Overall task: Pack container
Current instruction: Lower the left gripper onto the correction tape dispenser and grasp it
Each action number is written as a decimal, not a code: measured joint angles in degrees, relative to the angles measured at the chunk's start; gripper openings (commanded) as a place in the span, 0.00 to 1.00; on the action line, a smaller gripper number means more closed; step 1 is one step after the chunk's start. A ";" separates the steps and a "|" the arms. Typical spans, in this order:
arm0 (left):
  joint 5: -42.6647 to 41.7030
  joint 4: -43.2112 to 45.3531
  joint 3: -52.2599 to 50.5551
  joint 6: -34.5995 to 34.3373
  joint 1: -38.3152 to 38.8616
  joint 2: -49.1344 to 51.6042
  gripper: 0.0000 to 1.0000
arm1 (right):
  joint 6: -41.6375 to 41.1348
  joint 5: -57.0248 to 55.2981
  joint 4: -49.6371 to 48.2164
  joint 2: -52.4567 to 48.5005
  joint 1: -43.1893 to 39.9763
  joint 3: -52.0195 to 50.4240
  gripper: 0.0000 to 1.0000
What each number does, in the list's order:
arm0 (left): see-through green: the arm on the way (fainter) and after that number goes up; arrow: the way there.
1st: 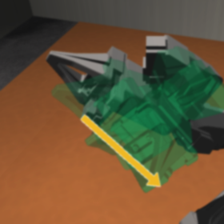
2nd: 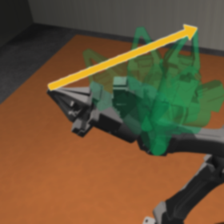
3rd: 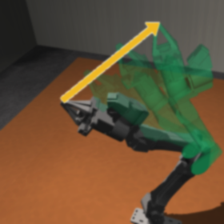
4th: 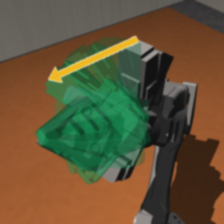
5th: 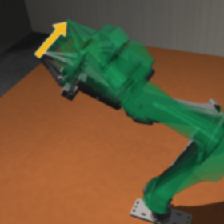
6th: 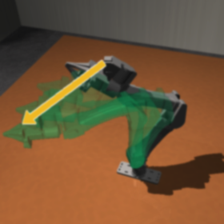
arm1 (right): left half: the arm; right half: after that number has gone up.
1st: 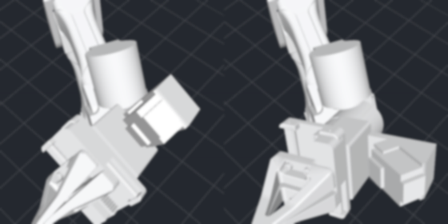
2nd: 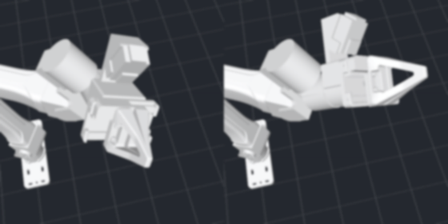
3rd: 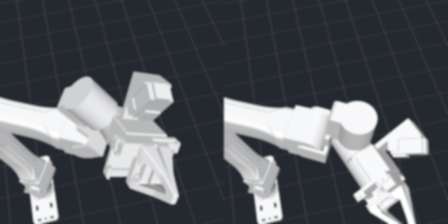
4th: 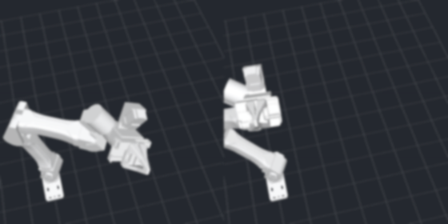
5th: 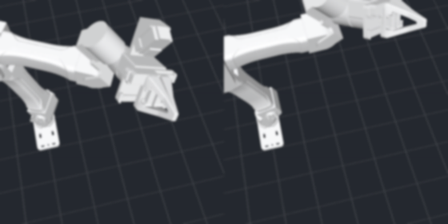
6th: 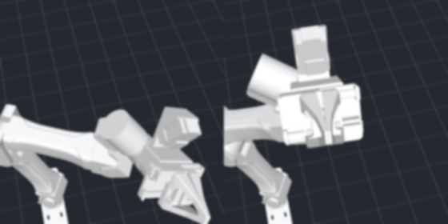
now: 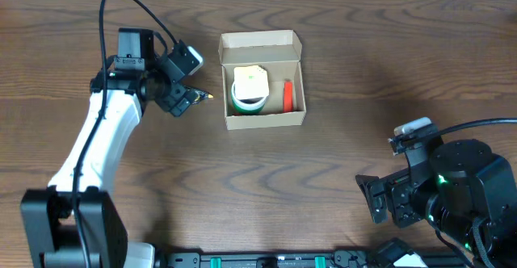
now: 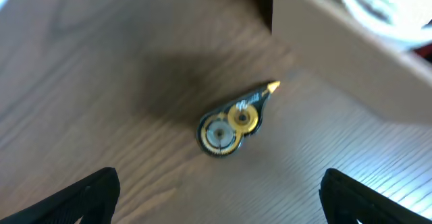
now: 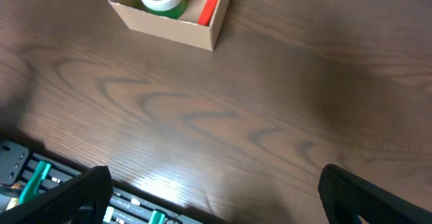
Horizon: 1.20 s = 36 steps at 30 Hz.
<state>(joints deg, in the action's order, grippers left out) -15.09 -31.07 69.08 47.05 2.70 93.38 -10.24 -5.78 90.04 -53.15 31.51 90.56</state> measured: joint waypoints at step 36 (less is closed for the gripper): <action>-4.72 -16.46 18.82 19.47 -0.94 23.87 0.96 | 0.00 0.02 0.00 0.02 0.00 0.00 0.99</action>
<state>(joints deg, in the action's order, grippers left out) -19.81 -47.53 87.90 66.52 1.76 117.25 -10.24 -5.76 90.04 -53.12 31.51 90.56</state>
